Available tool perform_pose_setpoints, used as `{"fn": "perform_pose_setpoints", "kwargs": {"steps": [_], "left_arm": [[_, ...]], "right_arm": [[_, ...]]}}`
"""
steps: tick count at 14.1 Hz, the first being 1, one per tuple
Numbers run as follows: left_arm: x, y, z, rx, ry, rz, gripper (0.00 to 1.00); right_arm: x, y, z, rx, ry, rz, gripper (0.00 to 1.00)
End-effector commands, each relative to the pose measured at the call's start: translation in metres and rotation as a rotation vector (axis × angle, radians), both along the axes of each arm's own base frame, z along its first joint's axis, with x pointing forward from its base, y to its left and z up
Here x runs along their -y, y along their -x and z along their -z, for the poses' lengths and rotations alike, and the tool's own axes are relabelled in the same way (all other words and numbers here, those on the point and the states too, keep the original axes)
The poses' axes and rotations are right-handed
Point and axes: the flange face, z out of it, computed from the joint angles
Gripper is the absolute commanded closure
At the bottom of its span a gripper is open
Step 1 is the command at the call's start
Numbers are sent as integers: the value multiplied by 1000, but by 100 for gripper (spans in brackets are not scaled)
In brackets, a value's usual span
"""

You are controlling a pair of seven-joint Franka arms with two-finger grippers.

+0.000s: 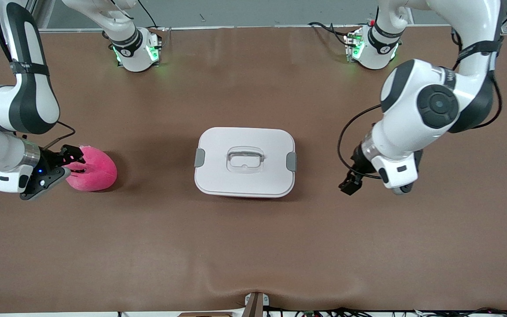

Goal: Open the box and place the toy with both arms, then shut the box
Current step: 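Reach the right gripper to the pink plush while the left gripper reaches the lid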

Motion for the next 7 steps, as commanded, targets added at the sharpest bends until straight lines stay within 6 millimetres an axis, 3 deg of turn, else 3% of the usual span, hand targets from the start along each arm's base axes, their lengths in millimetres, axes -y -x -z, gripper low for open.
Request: {"fn": "perform_pose_setpoints", "kwargs": {"steps": [1, 7], "left_arm": [[31, -3, 8, -12, 12, -77, 0], [87, 18, 28, -43, -2, -157, 0]], "right_arm": [[3, 9, 19, 6, -11, -90, 0], [0, 12, 34, 28, -16, -190, 0]]}}
